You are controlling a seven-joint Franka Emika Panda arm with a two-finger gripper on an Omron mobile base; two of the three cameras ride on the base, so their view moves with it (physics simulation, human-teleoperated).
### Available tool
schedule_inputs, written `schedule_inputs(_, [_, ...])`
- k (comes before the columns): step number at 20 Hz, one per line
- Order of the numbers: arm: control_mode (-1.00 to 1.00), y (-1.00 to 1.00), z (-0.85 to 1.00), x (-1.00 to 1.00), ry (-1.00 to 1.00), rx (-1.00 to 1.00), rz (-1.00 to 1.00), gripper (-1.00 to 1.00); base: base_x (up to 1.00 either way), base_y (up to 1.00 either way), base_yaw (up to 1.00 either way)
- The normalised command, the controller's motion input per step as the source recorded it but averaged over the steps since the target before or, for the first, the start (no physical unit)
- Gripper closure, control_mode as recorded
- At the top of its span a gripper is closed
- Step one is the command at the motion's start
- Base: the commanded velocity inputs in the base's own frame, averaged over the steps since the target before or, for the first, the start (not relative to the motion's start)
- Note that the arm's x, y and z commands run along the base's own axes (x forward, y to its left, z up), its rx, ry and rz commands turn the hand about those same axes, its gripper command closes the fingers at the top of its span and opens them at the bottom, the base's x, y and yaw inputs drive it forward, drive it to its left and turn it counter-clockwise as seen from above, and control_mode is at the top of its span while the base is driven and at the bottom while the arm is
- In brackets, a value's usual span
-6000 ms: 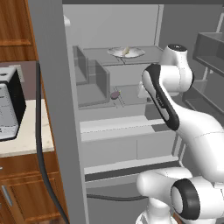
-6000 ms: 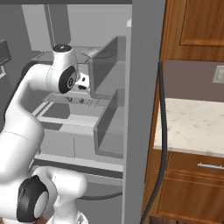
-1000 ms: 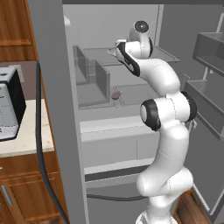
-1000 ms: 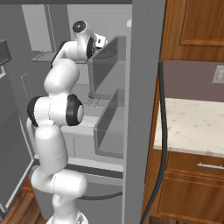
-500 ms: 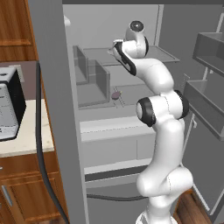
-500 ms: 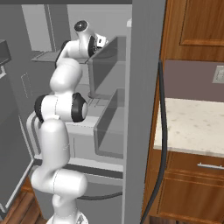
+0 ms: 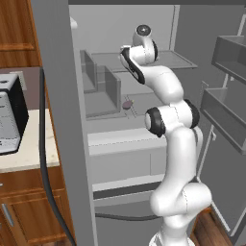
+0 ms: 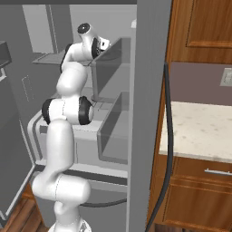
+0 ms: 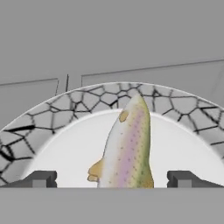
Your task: Transport the fish from the fridge to the microwave and turn on the microwave.
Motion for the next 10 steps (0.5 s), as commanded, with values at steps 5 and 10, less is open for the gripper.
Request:
schedule_inputs(5, [-1.00, 0.02, -0.19, 0.33, 0.00, 0.00, -0.03, -1.00, 0.00, 0.00, 0.00])
schedule_inputs(10, [-1.00, 0.00, -0.38, 0.09, 0.03, 0.02, -0.05, 1.00, 0.00, 0.00, 0.00])
